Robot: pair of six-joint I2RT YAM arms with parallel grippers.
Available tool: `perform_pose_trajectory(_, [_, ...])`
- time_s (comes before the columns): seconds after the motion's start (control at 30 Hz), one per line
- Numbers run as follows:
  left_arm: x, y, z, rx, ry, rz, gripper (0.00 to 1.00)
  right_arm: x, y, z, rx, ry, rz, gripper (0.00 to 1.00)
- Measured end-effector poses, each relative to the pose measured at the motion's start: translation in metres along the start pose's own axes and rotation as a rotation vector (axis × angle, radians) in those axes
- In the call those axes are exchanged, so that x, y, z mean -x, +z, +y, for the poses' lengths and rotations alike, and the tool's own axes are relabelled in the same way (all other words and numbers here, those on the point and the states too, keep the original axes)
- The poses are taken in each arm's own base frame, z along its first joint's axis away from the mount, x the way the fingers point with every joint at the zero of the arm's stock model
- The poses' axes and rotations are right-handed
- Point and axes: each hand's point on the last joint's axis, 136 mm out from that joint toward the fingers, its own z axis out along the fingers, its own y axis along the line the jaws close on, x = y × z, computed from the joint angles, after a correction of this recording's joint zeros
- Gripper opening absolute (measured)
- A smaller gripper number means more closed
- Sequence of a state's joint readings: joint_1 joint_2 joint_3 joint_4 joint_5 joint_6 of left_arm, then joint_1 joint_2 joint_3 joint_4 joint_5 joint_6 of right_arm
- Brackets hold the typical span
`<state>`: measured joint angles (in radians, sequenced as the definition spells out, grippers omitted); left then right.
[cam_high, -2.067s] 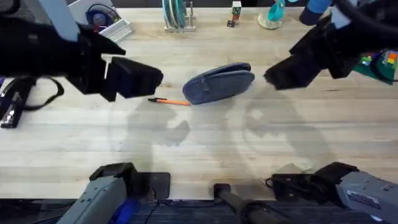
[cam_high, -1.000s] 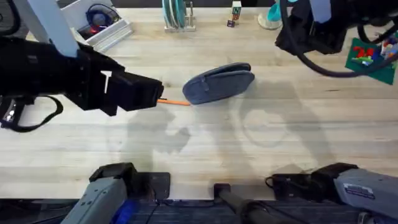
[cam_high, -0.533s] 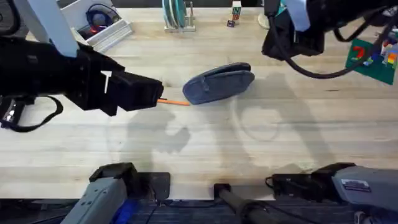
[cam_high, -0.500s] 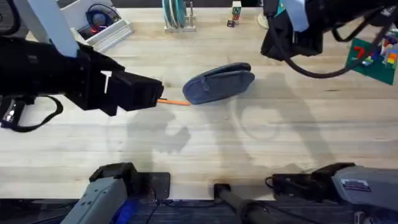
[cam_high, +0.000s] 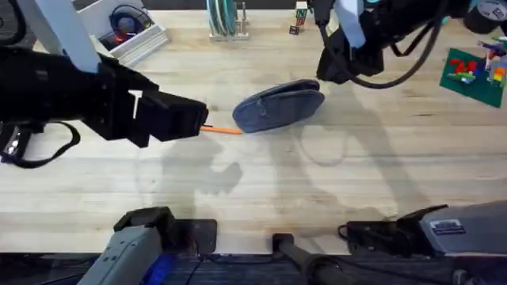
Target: Unzip the bag, pick up the pens from the table one at a time and place them inside, then zip the bag closed.
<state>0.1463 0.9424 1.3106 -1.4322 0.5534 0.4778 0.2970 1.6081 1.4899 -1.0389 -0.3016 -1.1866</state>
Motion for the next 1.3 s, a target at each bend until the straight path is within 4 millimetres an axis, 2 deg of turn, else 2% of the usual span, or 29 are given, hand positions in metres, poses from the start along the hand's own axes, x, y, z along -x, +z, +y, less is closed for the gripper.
perform_pose_trajectory(0.43, [0.0, 0.0, 0.0, 0.0, 0.0, 0.0, 0.995, -0.01, 0.035, -0.004, 0.073, 0.026, 0.019, 0.028])
perform_pose_trajectory(0.77, [0.0, 0.0, 0.0, 0.0, 0.0, 0.0, 0.996, -0.012, 0.047, -0.008, 0.088, 0.031, 0.021, 0.028])
perform_pose_trajectory(1.3, [0.0, 0.0, 0.0, 0.0, 0.0, 0.0, 0.995, -0.027, 0.084, -0.003, 0.179, 0.066, 0.053, 0.028])
